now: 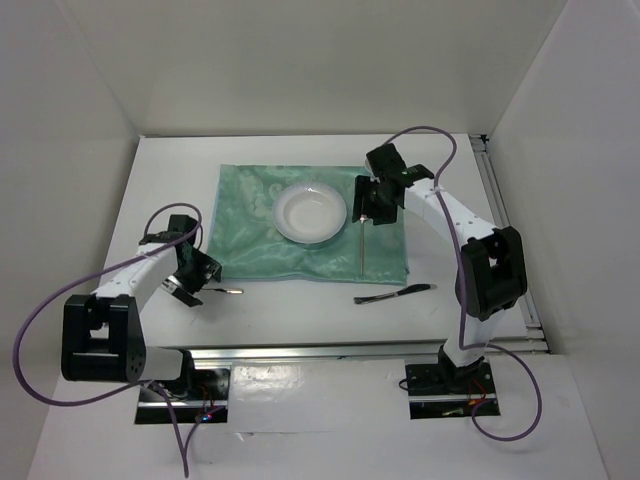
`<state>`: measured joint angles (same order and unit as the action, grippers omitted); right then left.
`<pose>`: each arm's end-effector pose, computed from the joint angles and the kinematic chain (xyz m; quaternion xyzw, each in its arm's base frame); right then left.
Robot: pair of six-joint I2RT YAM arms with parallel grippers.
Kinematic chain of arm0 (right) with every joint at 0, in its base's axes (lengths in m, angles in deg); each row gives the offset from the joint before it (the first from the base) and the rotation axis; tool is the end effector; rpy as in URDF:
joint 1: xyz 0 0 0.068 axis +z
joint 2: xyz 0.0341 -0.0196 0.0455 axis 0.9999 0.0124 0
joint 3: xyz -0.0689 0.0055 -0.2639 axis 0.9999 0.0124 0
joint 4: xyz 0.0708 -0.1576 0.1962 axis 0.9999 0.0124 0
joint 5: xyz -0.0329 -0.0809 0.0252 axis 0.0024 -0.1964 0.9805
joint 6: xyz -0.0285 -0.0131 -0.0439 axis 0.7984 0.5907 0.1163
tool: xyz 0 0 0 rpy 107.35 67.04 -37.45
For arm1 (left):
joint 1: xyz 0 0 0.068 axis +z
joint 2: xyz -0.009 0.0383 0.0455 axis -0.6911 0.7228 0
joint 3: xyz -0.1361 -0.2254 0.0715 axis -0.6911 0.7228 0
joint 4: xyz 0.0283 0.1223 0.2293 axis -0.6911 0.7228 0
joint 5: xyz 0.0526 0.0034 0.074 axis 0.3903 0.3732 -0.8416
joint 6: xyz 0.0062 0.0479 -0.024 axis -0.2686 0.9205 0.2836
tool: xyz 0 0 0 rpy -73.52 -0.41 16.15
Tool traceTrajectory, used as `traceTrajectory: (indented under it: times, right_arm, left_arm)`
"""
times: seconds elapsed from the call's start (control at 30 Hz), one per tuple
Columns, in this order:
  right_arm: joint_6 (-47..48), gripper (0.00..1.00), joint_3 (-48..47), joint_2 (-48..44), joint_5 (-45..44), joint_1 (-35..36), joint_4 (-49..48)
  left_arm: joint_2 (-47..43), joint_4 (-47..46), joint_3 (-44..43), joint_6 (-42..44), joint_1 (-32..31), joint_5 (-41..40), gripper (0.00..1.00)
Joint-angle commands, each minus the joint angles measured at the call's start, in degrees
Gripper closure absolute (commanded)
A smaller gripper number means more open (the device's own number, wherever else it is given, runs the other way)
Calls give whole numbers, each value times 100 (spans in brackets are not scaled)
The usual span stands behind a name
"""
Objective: Set the dinner table for one person
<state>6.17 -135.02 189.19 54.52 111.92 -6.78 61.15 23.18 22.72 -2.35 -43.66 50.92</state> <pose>0.3479 0.1456 0.2657 0.0181 0.9628 0.1154 0.2438 0.2286 0.0048 0.1855 -0.5328 0.8328 -0.0178 0.1490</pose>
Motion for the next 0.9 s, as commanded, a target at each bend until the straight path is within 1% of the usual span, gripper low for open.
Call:
traceTrajectory:
  times: [0.0,0.03,0.07,0.17,0.23,0.3,0.4,0.47,0.67,0.7,0.77,0.8,0.87]
  right_arm:
    - [75,33,5,-161,-137,48,138]
    - [76,33,5,-161,-137,48,138]
    - [76,33,5,-161,-137,48,198]
    - [76,33,66,-161,-137,48,199]
    - [76,34,67,-161,-137,48,199]
    - [76,38,189,-213,-137,48,138]
    - [76,39,190,-214,-137,48,138]
    - [76,39,242,-214,-137,48,138]
    - [76,39,242,-214,-190,48,138]
    - [76,39,242,-214,-190,48,138]
    - [76,39,242,-214,-242,48,190]
    - [76,39,242,-214,-295,48,190]
    - [76,39,242,-214,-295,48,190]
  left_arm:
    - [188,-214,15,-344,74,89,18]
    - [189,-275,15,-397,74,20,18]
    - [241,-275,15,-398,74,19,21]
    - [382,-355,15,-468,74,-112,23]
    - [443,-355,15,-529,74,-165,27]
    - [505,-468,68,-529,74,-165,28]
    - [628,-539,181,-529,74,-113,28]
    - [689,-591,182,-582,74,-113,30]
    - [795,-592,182,-634,74,-113,44]
    - [795,-592,182,-635,74,-113,49]
    - [848,-592,235,-635,74,-60,55]
    - [848,-592,235,-635,74,-60,63]
    - [795,-522,287,-635,126,-60,72]
